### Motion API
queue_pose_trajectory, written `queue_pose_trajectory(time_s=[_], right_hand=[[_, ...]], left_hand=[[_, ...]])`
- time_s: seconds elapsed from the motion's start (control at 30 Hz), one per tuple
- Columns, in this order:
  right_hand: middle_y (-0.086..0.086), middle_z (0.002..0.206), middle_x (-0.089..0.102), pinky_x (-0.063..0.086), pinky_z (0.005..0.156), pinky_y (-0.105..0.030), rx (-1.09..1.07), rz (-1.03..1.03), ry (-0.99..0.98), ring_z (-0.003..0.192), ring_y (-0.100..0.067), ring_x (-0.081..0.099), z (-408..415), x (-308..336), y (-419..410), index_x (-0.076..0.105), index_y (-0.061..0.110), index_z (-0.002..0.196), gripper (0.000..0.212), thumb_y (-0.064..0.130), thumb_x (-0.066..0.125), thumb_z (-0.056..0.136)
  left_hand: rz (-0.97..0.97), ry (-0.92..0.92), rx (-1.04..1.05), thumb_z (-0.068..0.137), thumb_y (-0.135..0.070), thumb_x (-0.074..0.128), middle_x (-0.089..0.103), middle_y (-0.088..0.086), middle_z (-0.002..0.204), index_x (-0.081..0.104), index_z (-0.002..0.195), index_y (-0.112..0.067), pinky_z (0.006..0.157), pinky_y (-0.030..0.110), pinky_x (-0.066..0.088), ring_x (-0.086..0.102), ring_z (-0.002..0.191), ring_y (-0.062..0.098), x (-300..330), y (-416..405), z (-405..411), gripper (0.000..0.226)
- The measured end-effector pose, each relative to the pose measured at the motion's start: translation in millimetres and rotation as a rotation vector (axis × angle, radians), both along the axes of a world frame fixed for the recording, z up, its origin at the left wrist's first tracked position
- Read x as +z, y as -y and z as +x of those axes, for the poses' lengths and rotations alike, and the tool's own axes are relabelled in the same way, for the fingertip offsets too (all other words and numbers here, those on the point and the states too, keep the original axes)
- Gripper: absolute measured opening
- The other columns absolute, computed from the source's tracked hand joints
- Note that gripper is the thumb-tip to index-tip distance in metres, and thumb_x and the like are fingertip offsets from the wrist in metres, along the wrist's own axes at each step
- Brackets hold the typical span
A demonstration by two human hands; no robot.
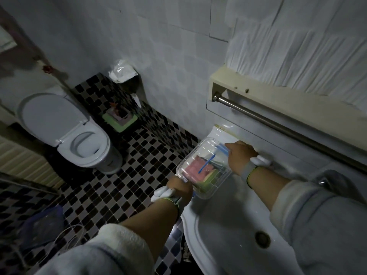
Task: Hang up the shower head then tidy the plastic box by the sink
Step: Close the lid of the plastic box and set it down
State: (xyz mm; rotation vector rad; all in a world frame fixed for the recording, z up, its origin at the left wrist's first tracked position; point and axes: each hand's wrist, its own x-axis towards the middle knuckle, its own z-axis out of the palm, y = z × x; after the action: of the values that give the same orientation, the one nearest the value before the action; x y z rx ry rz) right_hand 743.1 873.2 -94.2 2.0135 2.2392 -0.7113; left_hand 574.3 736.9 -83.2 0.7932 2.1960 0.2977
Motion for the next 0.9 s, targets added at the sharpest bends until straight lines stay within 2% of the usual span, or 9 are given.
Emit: queue_pose_trajectory(time_s=[0.07, 0.17, 0.27, 0.33, 0.47, 0.53, 0.63, 0.77, 0.9], right_hand=[[-0.009, 0.120, 0.055, 0.046, 0.099, -0.044, -0.021, -0.040, 0.016, 0.109, -0.031, 0.055, -2, -6, -4, 0.064, 0.025, 0.122, 0.047, 0.029, 0.041, 0.081], [-0.011, 0.129, 0.051, 0.047, 0.101, -0.038, 0.004, -0.050, -0.018, 0.114, -0.033, 0.057, -1, -15, -9, 0.057, 0.027, 0.131, 0.041, 0.023, 0.045, 0.092], [-0.014, 0.120, 0.057, 0.048, 0.085, -0.030, -0.066, -0.016, -0.141, 0.102, -0.035, 0.060, 2, -29, -11, 0.062, 0.024, 0.128, 0.037, 0.019, 0.045, 0.095], [-0.012, 0.113, 0.059, 0.044, 0.077, -0.027, -0.132, 0.002, -0.207, 0.092, -0.030, 0.059, 4, -37, -11, 0.065, 0.018, 0.125, 0.035, 0.021, 0.046, 0.096], [-0.014, 0.130, 0.051, 0.047, 0.094, -0.030, -0.106, 0.029, -0.214, 0.109, -0.037, 0.060, 7, -37, -6, 0.063, 0.023, 0.131, 0.039, 0.018, 0.043, 0.098], [-0.015, 0.130, 0.050, 0.048, 0.099, -0.034, -0.100, 0.038, -0.222, 0.110, -0.039, 0.060, 9, -36, -4, 0.062, 0.024, 0.133, 0.040, 0.017, 0.043, 0.098], [-0.015, 0.128, 0.051, 0.050, 0.098, -0.039, -0.121, 0.047, -0.239, 0.107, -0.040, 0.061, 12, -36, 2, 0.065, 0.025, 0.130, 0.040, 0.018, 0.045, 0.096], [-0.008, 0.133, 0.049, 0.047, 0.099, -0.031, -0.165, 0.040, -0.242, 0.108, -0.034, 0.061, 18, -34, 4, 0.066, 0.026, 0.126, 0.037, 0.027, 0.051, 0.092], [-0.008, 0.128, 0.059, 0.051, 0.093, -0.034, -0.176, -0.033, -0.236, 0.103, -0.032, 0.063, 19, -29, -4, 0.063, 0.028, 0.121, 0.033, 0.031, 0.053, 0.090]], left_hand=[[-0.016, -0.004, -0.009, 0.089, -0.032, 0.054, 0.071, 0.022, 0.101, 0.067, 0.104, 0.002, 0.081, 0.042, 0.057, 0.069, 0.094, 0.040, -3, -2, -2, 0.039], [-0.036, 0.039, 0.001, 0.082, -0.040, 0.054, 0.072, 0.019, 0.089, 0.067, 0.096, -0.004, 0.076, 0.047, 0.061, 0.071, 0.080, 0.038, -10, -6, -9, 0.041], [-0.038, 0.169, 0.055, 0.080, -0.043, 0.052, 0.070, 0.016, 0.074, 0.064, 0.084, -0.009, 0.061, 0.046, 0.060, 0.064, 0.055, 0.030, -7, -9, -14, 0.036], [-0.032, 0.231, 0.102, 0.087, -0.033, 0.056, 0.071, 0.019, 0.083, 0.063, 0.091, -0.008, 0.059, 0.041, 0.059, 0.063, 0.058, 0.028, -2, -12, -14, 0.027], [-0.004, 0.265, 0.161, 0.092, -0.025, 0.059, 0.068, 0.018, 0.094, 0.060, 0.103, -0.008, 0.059, 0.036, 0.057, 0.062, 0.068, 0.026, -6, -18, -17, 0.020], [0.004, 0.246, 0.170, 0.089, -0.027, 0.062, 0.065, 0.016, 0.093, 0.058, 0.104, -0.010, 0.059, 0.038, 0.059, 0.061, 0.072, 0.028, -8, -22, -21, 0.023], [-0.001, 0.186, 0.166, 0.085, -0.033, 0.066, 0.061, 0.011, 0.088, 0.058, 0.105, -0.015, 0.064, 0.046, 0.062, 0.060, 0.072, 0.027, -7, -25, -24, 0.028], [-0.007, 0.178, 0.180, 0.084, -0.035, 0.067, 0.062, 0.012, 0.096, 0.059, 0.107, -0.017, 0.066, 0.053, 0.062, 0.062, 0.081, 0.030, -3, -24, -23, 0.030], [0.006, 0.237, 0.206, 0.089, -0.030, 0.064, 0.066, 0.017, 0.100, 0.061, 0.107, -0.013, 0.071, 0.050, 0.061, 0.063, 0.081, 0.033, -5, -25, -22, 0.025]])
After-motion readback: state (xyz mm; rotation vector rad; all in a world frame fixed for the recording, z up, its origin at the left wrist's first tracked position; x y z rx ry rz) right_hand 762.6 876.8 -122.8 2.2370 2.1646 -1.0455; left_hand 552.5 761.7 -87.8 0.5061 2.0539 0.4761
